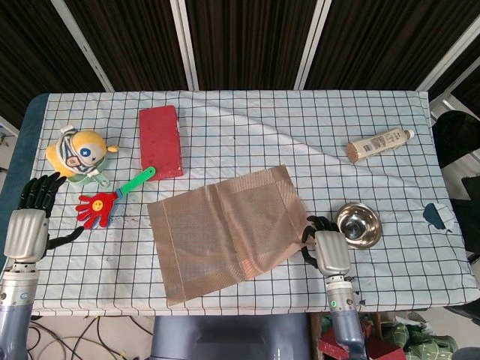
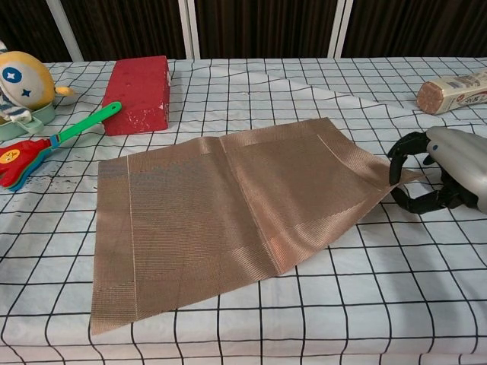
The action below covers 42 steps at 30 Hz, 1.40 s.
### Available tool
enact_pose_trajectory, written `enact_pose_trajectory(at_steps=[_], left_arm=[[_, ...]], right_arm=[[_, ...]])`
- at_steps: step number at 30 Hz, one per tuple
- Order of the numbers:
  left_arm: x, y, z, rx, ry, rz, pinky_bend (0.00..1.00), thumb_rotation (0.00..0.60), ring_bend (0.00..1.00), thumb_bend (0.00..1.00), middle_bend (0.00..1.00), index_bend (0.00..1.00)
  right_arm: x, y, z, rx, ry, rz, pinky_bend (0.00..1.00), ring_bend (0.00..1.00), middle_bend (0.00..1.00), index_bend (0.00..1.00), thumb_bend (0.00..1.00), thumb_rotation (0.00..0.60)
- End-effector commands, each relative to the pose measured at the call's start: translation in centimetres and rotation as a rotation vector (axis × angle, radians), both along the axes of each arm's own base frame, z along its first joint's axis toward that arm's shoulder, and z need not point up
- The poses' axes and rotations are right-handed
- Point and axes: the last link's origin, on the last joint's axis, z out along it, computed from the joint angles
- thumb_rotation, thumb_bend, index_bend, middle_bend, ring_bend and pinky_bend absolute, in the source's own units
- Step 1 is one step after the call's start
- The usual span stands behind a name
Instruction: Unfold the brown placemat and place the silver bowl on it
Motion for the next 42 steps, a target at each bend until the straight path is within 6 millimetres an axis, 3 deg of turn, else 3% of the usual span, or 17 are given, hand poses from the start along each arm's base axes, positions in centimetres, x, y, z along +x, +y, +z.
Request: enact_pose_trajectory(at_steps=[1, 42], left_arm=[[0.0, 0.0, -0.1, -0.005, 0.0, -0.003, 0.04, 0.6, 0.04, 0.01, 0.06, 0.1], [0.0, 0.3, -0.1, -0.017, 0.006, -0.007, 0.04, 0.6, 0.04, 0.01, 0.06, 0.1]], right_arm=[[0.0, 0.4, -0.3, -0.008, -0.008, -0.017, 0.24, 0.18, 0.24, 0.71, 0.48, 0.6], [-0.1, 4.2, -2.7, 0.039, -0.05, -0.048, 0.24, 0.18, 0.24, 0.73, 0.49, 0.6]])
